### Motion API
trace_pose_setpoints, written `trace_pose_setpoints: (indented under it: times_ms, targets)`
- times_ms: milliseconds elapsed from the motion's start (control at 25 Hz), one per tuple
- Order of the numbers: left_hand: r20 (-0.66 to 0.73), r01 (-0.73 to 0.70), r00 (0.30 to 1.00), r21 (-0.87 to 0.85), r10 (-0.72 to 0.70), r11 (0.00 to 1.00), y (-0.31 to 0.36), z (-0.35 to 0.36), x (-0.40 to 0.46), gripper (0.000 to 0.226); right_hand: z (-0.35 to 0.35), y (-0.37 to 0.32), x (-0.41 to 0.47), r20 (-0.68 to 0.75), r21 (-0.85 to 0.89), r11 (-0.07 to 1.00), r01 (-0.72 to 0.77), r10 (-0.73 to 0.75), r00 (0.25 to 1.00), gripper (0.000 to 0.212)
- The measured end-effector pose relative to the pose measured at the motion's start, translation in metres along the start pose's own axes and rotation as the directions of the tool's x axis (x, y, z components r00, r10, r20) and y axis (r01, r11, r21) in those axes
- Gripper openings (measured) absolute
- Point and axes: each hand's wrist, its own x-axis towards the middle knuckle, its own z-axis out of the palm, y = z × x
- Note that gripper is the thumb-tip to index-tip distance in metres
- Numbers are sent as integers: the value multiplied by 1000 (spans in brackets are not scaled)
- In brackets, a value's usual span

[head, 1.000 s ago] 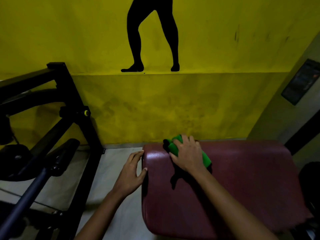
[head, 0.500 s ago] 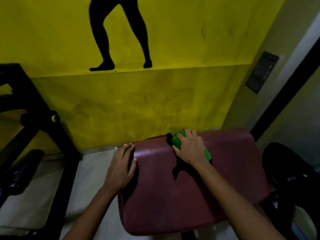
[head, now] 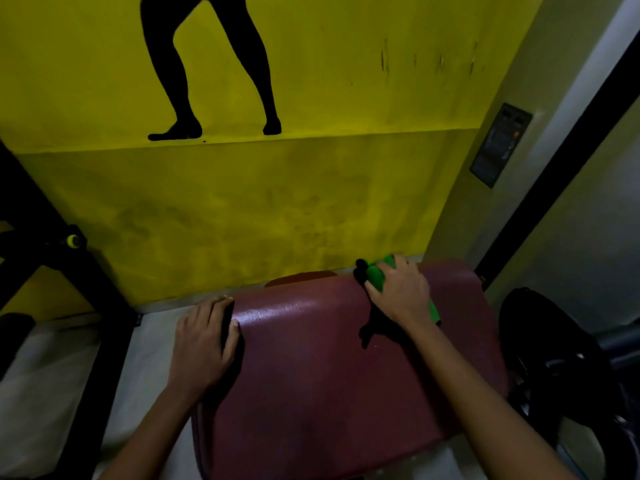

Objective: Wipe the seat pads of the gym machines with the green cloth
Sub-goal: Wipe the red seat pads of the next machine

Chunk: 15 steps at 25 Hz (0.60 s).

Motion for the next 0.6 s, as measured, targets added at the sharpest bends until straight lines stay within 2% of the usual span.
trace_pose_setpoints:
  times_ms: [160, 240, 280, 360, 440, 520, 600]
  targets:
    - [-36, 1, 999, 3, -1, 1000, 4, 3, 0, 45, -8, 60, 18, -3, 16, 955, -297, 297, 955, 48]
    - [-46, 23, 999, 3, -23, 1000, 7, 6, -1, 44, -6, 58, 17, -12, 21, 931, -366, 366, 931, 47]
    - [-54, 37, 998, 11, -37, 999, 9, 6, -1, 44, -3, 52, 14, -35, 30, 943, -330, 331, 943, 45]
    - [-61, 42, 997, 41, -39, 998, 12, 6, -1, 43, 4, 46, 3, -95, 38, 990, -136, 139, 986, 41]
    - [-53, 29, 998, 55, -26, 998, 15, 5, 0, 43, 7, 65, 0, -137, 33, 999, -20, 25, 990, 40]
    - [-60, 22, 998, 64, -18, 998, 15, 5, -1, 43, 6, 100, 4, -122, 63, 985, -162, 168, 978, 41]
    - [-79, 22, 997, 81, -15, 997, 15, 7, -4, 43, 5, 130, 5, -110, 128, 912, -390, 404, 908, 42]
